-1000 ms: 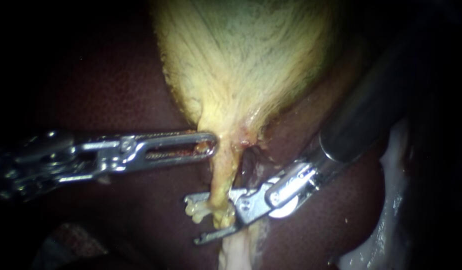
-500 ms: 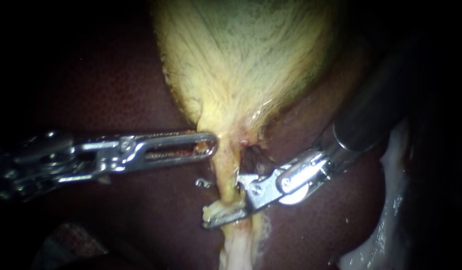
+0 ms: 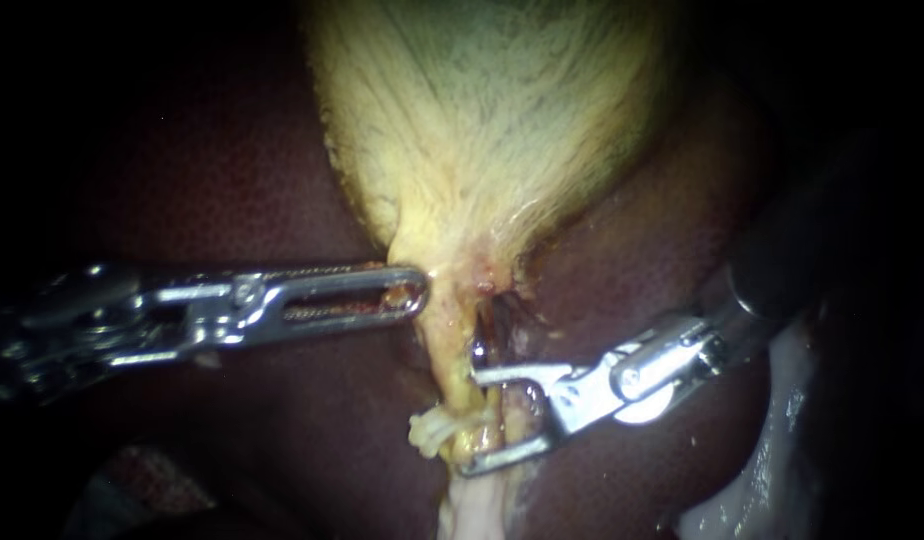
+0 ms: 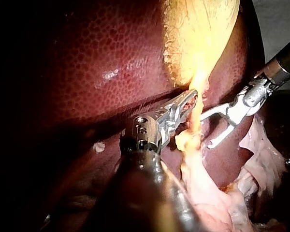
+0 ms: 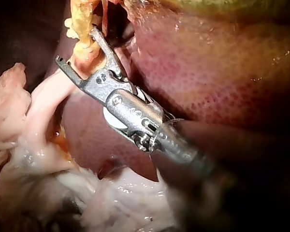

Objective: Going back second clip left tube

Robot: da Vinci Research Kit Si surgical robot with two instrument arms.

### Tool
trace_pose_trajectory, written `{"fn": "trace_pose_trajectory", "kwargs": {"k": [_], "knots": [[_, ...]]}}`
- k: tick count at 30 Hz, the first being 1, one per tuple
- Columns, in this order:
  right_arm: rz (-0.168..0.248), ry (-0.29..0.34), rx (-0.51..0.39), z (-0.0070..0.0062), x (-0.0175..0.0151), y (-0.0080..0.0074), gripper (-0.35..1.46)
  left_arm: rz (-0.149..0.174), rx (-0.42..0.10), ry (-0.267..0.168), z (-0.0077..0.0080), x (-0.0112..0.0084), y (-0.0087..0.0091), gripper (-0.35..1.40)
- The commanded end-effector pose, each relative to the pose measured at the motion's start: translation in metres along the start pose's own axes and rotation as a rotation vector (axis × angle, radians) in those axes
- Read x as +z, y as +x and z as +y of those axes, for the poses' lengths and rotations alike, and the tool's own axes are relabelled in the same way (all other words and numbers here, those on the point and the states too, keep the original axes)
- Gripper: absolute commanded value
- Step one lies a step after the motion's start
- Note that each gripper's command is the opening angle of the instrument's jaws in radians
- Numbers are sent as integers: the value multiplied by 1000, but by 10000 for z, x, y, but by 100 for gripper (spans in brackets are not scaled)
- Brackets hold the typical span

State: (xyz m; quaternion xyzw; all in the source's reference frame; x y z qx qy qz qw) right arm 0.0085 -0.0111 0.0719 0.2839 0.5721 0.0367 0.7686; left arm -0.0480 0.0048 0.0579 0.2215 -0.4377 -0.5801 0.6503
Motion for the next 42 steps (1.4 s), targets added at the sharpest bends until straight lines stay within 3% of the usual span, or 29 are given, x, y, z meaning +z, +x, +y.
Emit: {"fn": "trace_pose_trajectory", "kwargs": {"k": [1,5,9,17,24,42], "knots": [[4,1,45,-3,-3,2,60,0,0,1,1,1,0,-35],[9,-1,80,-9,-19,7,60,1,0,1,2,1,-1,-35],[13,-19,95,-6,-37,14,60,1,0,1,2,1,-1,-35],[0,-59,-62,5,-79,38,60,1,0,1,3,0,0,-35],[3,-86,-132,12,-101,55,60,1,0,1,3,1,0,-35],[1,-84,-153,10,-110,55,60,-3,8,0,11,15,13,-35]]}}
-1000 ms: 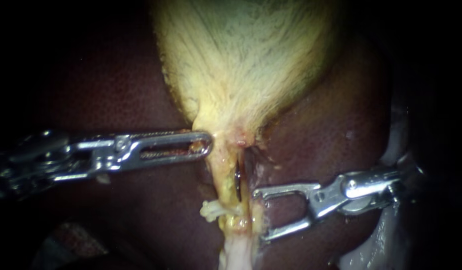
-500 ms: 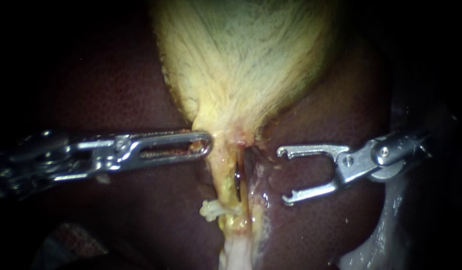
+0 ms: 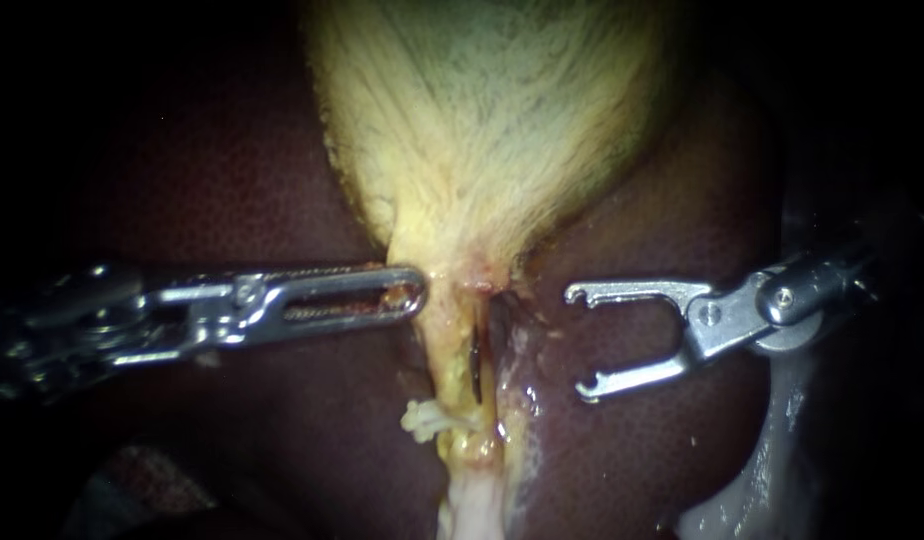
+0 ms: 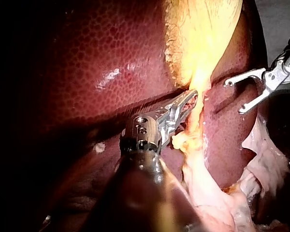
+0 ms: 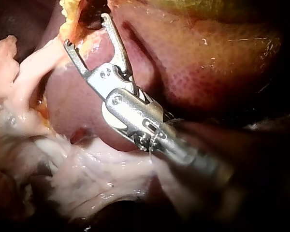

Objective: Going back second clip left tube

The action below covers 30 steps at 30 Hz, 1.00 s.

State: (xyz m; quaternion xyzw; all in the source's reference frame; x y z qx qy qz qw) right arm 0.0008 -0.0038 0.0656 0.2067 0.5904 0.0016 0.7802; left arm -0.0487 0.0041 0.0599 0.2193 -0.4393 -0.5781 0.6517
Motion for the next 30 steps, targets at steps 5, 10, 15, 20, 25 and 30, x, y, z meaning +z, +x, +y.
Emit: {"fn": "trace_pose_trajectory", "kwargs": {"k": [5,10,15,20,25,30], "knots": [[0,0,0,-1,-1,0,60,7,6,2,1,12,7,-35],[0,0,0,-1,-1,0,60,13,2,4,4,19,11,-35],[0,0,0,-1,-1,0,60,17,-2,6,4,23,13,-35],[0,0,0,-1,-1,0,60,21,0,6,4,25,15,-35],[0,0,0,-2,-1,0,60,21,-6,5,4,25,15,-35],[0,0,0,-2,-2,0,60,21,-6,5,4,26,15,-35]]}}
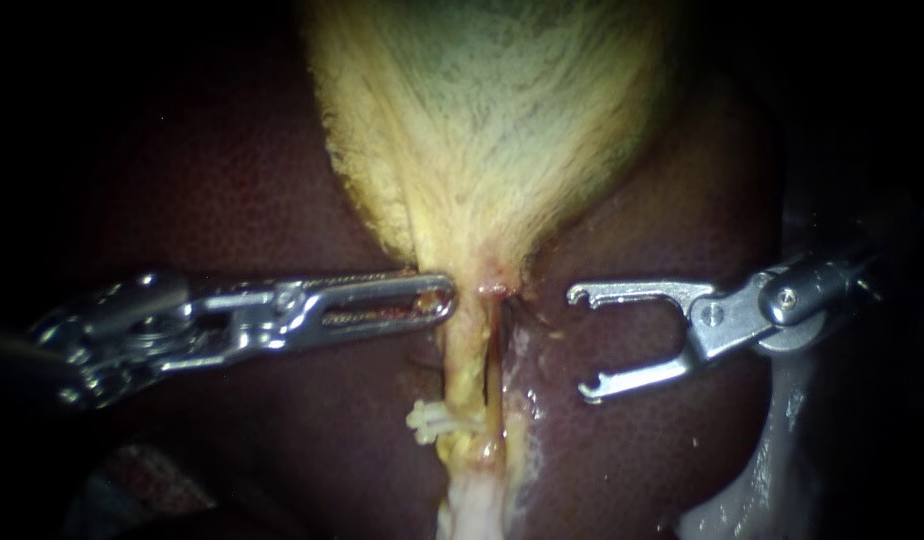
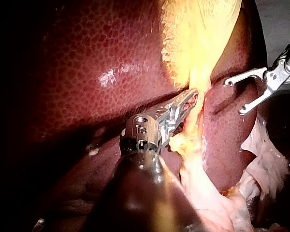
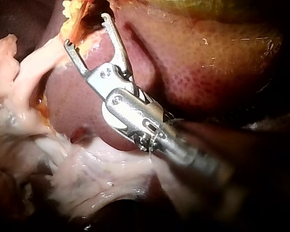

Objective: Going back second clip left tube

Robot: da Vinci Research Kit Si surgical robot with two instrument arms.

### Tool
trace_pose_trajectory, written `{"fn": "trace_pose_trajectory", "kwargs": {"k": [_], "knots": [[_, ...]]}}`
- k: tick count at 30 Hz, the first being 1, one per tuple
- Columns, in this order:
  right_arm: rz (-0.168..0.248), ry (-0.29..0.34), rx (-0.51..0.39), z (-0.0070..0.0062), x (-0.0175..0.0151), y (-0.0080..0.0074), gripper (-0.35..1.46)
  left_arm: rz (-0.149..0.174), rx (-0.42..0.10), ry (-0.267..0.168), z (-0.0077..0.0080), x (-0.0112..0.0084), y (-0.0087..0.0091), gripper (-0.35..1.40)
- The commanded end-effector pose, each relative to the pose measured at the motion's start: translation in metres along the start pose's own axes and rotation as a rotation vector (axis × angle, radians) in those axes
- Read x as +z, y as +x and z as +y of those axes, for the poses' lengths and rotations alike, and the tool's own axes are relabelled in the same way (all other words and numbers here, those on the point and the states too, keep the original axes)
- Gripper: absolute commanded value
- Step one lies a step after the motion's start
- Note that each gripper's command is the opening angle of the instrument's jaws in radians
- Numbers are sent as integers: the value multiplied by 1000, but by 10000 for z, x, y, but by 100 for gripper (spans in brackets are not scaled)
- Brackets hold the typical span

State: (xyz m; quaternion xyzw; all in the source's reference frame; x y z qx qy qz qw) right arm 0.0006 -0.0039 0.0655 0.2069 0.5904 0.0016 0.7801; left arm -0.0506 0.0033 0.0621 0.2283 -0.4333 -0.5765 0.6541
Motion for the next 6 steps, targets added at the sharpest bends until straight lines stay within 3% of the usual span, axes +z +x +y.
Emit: {"fn": "trace_pose_trajectory", "kwargs": {"k": [1,6], "knots": [[0,0,0,0,0,0,60,0,0,0,0,0,0,-35],[0,1,0,-1,-2,-1,60,0,0,1,1,1,0,-35]]}}
